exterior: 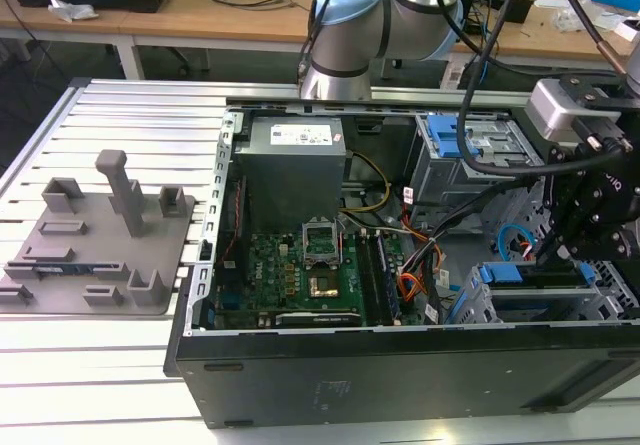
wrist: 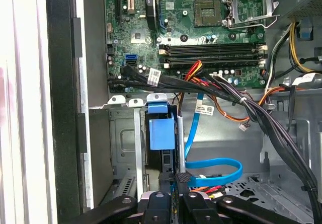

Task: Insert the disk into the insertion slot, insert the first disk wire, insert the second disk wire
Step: 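Insert the second disk wire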

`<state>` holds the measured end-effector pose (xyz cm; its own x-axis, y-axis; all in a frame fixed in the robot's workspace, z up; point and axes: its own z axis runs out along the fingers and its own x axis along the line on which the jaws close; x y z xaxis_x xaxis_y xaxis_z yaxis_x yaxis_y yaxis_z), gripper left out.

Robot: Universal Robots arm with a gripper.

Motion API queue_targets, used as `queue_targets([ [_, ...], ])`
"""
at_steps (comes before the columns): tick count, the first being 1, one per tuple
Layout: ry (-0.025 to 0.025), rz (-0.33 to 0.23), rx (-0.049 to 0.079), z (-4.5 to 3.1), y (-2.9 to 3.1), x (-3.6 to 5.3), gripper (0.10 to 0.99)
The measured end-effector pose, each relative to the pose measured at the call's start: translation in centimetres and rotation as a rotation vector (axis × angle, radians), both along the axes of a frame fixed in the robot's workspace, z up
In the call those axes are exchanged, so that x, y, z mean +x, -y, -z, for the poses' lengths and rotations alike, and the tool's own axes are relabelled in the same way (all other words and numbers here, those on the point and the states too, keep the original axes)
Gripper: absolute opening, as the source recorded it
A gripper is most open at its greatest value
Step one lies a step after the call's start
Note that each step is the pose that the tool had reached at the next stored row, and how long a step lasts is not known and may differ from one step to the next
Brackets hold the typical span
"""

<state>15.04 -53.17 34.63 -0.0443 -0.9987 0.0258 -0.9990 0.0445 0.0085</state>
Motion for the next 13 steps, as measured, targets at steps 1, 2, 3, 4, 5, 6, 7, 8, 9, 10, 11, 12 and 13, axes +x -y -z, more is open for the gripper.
queue_targets([
  [1, -0.0001, 0.0, 0.0, 0.03, 0.02, 0.0, 0.161],
  [2, -0.0002, 0.0, 0.0, 0.08, 0.05, 0.0, 0.161],
  [3, -0.0002, 0.0, 0.0, 0.12, 0.08, 0.0, 0.161],
  [4, -0.0003, 0.0, -0.001, 0.18, 0.11, 0.0, 0.161],
  [5, -0.0004, 0.0, -0.001, 0.27, 0.15, 0.0, 0.161],
  [6, -0.0004, 0.0, -0.001, 0.33, 0.17, 0.0, 0.161],
  [7, -0.0003, 0.0, -0.001, 0.44, 0.19, 0.0, 0.161],
  [8, -0.0003, 0.0, -0.001, 0.47, 0.19, 0.0, 0.161],
  [9, -0.0003, 0.0, 0.0, 0.49, 0.19, 0.0, 0.161],
  [10, -0.0003, 0.0, 0.0, 0.48, 0.19, 0.0, 0.161],
  [11, -0.0003, 0.0, 0.0, 0.45, 0.19, 0.0, 0.161],
  [12, -0.0003, 0.0, 0.0, 0.38, 0.19, 0.0, 0.161],
  [13, -0.0004, 0.0, 0.001, 0.3, 0.18, 0.0, 0.161],
])
